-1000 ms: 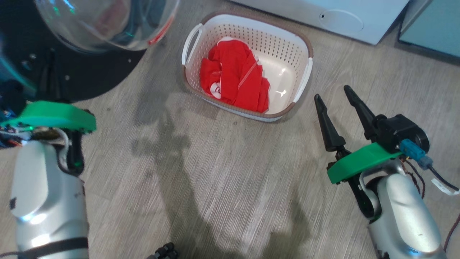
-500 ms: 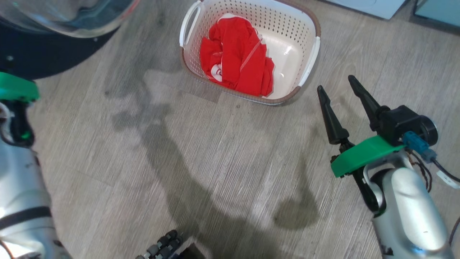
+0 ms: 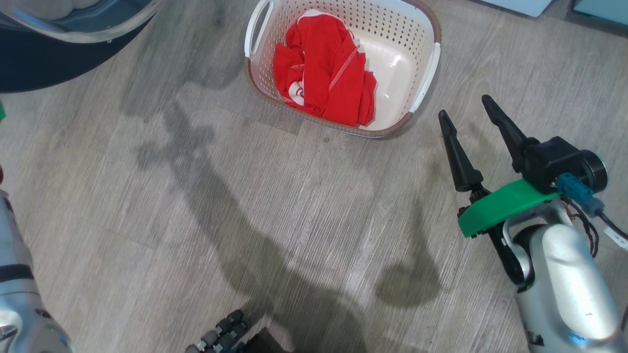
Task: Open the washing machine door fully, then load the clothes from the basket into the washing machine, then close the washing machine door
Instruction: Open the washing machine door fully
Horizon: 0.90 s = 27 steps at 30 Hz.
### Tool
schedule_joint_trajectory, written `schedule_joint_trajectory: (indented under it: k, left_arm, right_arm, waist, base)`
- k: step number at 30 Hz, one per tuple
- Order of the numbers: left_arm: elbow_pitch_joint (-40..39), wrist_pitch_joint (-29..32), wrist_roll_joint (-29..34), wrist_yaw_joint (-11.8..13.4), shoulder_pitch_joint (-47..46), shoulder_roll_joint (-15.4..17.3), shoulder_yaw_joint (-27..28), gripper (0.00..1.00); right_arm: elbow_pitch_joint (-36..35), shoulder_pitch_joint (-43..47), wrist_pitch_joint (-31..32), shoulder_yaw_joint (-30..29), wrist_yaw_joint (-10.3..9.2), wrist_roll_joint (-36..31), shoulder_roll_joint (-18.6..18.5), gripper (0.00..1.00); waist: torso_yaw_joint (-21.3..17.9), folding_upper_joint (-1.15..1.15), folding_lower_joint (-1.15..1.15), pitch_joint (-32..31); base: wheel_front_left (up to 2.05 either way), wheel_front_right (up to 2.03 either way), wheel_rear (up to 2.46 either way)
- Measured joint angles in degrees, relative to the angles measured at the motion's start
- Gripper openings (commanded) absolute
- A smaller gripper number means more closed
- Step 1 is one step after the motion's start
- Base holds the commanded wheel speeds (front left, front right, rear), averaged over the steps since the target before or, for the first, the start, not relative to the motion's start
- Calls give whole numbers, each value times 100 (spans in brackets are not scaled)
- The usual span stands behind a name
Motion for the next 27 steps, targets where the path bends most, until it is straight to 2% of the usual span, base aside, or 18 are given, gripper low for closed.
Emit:
schedule_joint_trajectory:
  k: [11, 18, 27]
  left_arm:
    - [3, 0, 133, 0, 69, -1, -169, 0]
    - [-324, 0, 122, 0, 609, -113, -751, 0]
    - [-865, 0, 75, 0, 1544, -391, -1788, 0]
  right_arm:
    - [41, 36, -11, 2, 0, 5, -13, 100]
    - [321, 108, -240, 30, 0, 194, 44, 100]
    - [823, 366, -683, -94, 0, 561, 115, 100]
  waist:
    - [22, 0, 0, -296]
    - [-10, 0, 0, -729]
    - [-176, 0, -1, -1584]
  base:
    - [0, 0, 0]
    - [0, 0, 0]
    - [0, 0, 0]
